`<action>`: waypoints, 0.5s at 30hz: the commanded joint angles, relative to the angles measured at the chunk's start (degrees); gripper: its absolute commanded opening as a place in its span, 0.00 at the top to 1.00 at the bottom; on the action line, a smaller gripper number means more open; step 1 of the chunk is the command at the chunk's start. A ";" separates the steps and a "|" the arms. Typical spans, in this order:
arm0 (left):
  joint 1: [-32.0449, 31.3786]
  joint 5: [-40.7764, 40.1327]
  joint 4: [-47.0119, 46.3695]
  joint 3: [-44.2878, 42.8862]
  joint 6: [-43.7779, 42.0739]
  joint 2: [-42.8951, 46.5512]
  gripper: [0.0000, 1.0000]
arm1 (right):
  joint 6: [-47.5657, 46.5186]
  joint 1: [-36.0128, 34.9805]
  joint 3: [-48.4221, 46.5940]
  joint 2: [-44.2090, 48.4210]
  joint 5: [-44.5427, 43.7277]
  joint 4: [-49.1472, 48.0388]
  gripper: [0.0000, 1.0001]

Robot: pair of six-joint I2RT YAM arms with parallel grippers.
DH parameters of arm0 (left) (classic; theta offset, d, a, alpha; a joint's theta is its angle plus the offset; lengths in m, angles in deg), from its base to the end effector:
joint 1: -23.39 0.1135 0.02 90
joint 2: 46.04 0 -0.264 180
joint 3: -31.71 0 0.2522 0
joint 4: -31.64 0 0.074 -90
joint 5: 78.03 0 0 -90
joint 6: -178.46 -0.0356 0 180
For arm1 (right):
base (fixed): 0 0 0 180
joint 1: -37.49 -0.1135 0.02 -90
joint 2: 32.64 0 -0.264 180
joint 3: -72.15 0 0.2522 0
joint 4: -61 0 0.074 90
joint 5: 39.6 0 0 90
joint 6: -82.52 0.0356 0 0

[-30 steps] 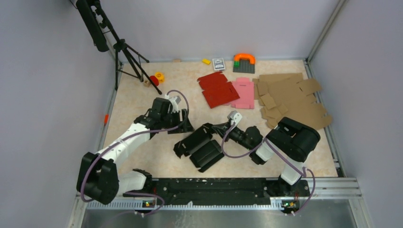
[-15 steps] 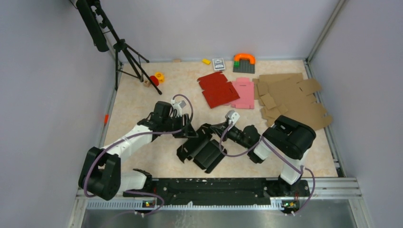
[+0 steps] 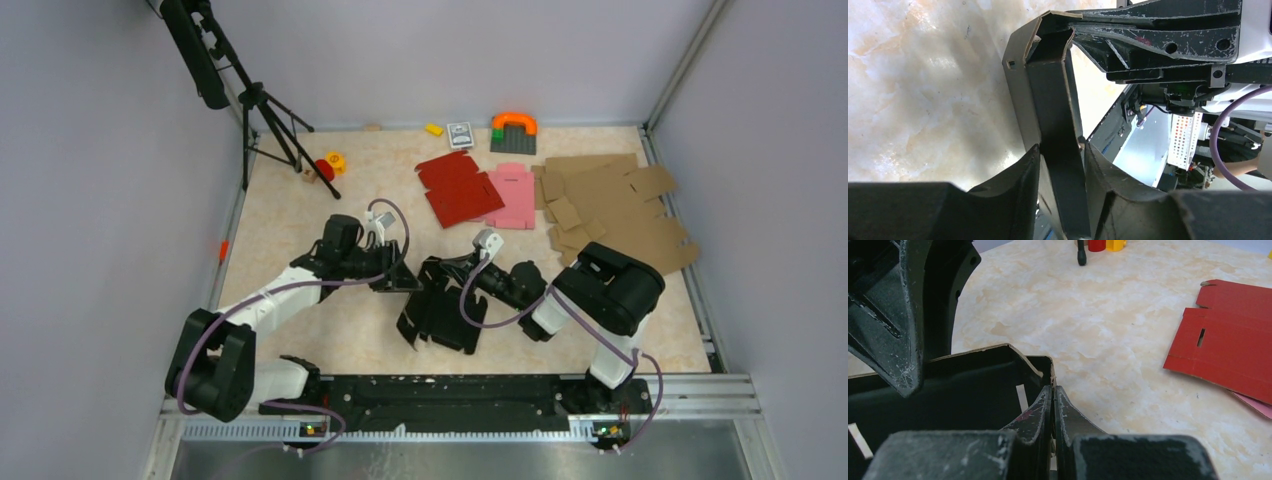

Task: Fold the paper box
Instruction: Fold the paper box at the center of the board.

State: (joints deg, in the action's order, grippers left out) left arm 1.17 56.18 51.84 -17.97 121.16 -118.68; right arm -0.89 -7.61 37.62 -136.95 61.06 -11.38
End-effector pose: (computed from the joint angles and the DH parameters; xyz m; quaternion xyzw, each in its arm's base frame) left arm 0.2184 -0.1160 0.1990 0.0713 0.8603 -0.4762 0.1675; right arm 0.1939 0.2039 0.1376 -0.2903 0.6273 0.3716 0.6199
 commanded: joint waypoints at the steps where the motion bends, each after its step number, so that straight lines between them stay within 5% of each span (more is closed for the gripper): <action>1: -0.23 1.02 -4.06 0.13 0.88 0.93 0.63 | -0.08 -0.37 -1.52 0.66 0.11 -11.35 1.00; 9: -1.84 -11.99 7.86 -5.80 -5.19 0.02 0.69 | -0.69 -0.98 -3.41 1.96 -1.89 -4.73 0.84; 15: -3.80 -17.95 11.97 -9.31 -6.68 0.87 0.71 | 1.41 -0.95 -3.13 5.08 -5.48 0.56 0.56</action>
State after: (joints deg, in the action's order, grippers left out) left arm -1.61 43.70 60.74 -23.76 116.95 -118.68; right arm -0.91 -8.14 35.30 -135.84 58.17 -10.84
